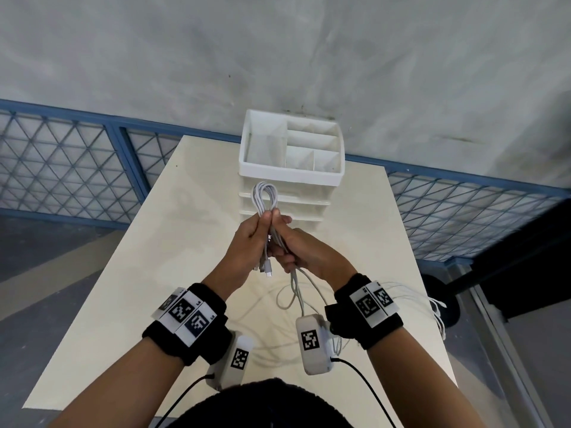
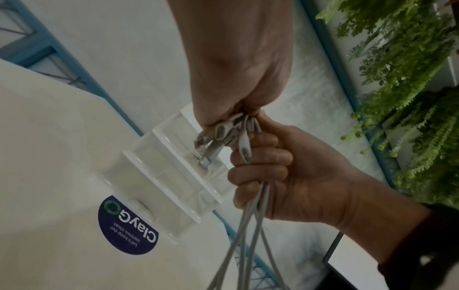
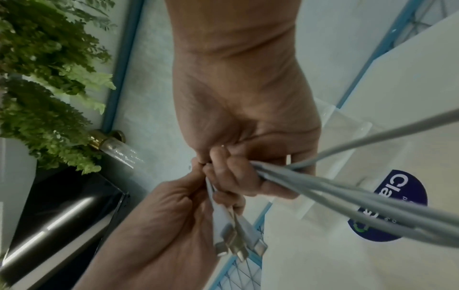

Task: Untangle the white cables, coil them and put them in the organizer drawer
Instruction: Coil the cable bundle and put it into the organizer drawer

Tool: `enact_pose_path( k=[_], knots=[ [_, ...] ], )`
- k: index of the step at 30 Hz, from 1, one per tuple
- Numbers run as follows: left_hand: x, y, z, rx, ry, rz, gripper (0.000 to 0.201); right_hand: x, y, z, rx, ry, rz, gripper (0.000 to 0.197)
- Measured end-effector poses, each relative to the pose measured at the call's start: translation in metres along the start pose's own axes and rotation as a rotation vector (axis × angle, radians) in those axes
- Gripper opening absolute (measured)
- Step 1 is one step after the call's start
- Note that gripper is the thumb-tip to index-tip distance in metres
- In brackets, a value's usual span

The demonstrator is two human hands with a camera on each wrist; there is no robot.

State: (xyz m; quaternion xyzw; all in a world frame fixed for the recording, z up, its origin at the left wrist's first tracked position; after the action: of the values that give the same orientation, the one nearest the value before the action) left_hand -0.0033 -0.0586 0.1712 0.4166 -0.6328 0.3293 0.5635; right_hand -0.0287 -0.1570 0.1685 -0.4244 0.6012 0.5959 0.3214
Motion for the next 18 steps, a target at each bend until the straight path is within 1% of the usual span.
enact_pose_path(
  k=[3, 4, 5, 8, 10, 11, 12, 13, 15, 18],
  knots=[
    [-0.007, -0.005, -0.005, 0.063, -0.036, 0.016, 0.046, 0.001, 0.000, 0.005, -0.044, 0.006, -0.077, 0.072],
    [-0.007, -0.006, -0.008, 0.082, -0.024, 0.024, 0.046, 0.003, 0.000, 0.005, -0.058, -0.005, -0.109, 0.072],
    [-0.006, -0.007, -0.012, 0.095, 0.015, 0.035, 0.044, 0.006, 0.000, 0.004, -0.068, -0.012, -0.130, 0.069],
    [-0.001, -0.017, -0.035, 0.149, 0.255, 0.060, 0.036, 0.026, 0.006, 0.000, -0.115, 0.050, -0.137, 0.047],
    [0.000, -0.026, -0.058, 0.218, 0.432, 0.068, 0.035, 0.044, 0.013, -0.006, -0.149, 0.081, -0.106, 0.043],
    [-0.001, -0.030, -0.067, 0.245, 0.487, 0.060, 0.034, 0.051, 0.016, -0.010, -0.142, 0.088, -0.093, 0.042],
    [-0.002, -0.031, -0.074, 0.264, 0.493, 0.050, 0.034, 0.054, 0.019, -0.014, -0.126, 0.130, -0.094, 0.040],
    [-0.004, -0.031, -0.078, 0.279, 0.440, 0.051, 0.034, 0.054, 0.021, -0.017, -0.106, 0.207, -0.104, 0.039],
    [-0.006, -0.029, -0.077, 0.260, 0.223, 0.094, 0.034, 0.045, 0.022, -0.019, -0.085, 0.374, -0.160, 0.035],
    [-0.009, -0.026, -0.058, 0.139, -0.068, 0.141, 0.030, 0.018, 0.028, -0.018, -0.080, 0.448, -0.249, 0.032]
  ],
)
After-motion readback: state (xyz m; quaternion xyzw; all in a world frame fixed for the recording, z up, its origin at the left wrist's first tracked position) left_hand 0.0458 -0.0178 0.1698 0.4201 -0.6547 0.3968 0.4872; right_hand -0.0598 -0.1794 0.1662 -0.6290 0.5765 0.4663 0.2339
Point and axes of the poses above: each hand's wrist, its own y-axis away from the middle knuckle, its own z-axis out of the palm, x = y × z, the point moved 4 cm from there along -y, towards the middle knuckle, and after that the axes turned 11 degrees about -y, right-handed, at the moved point
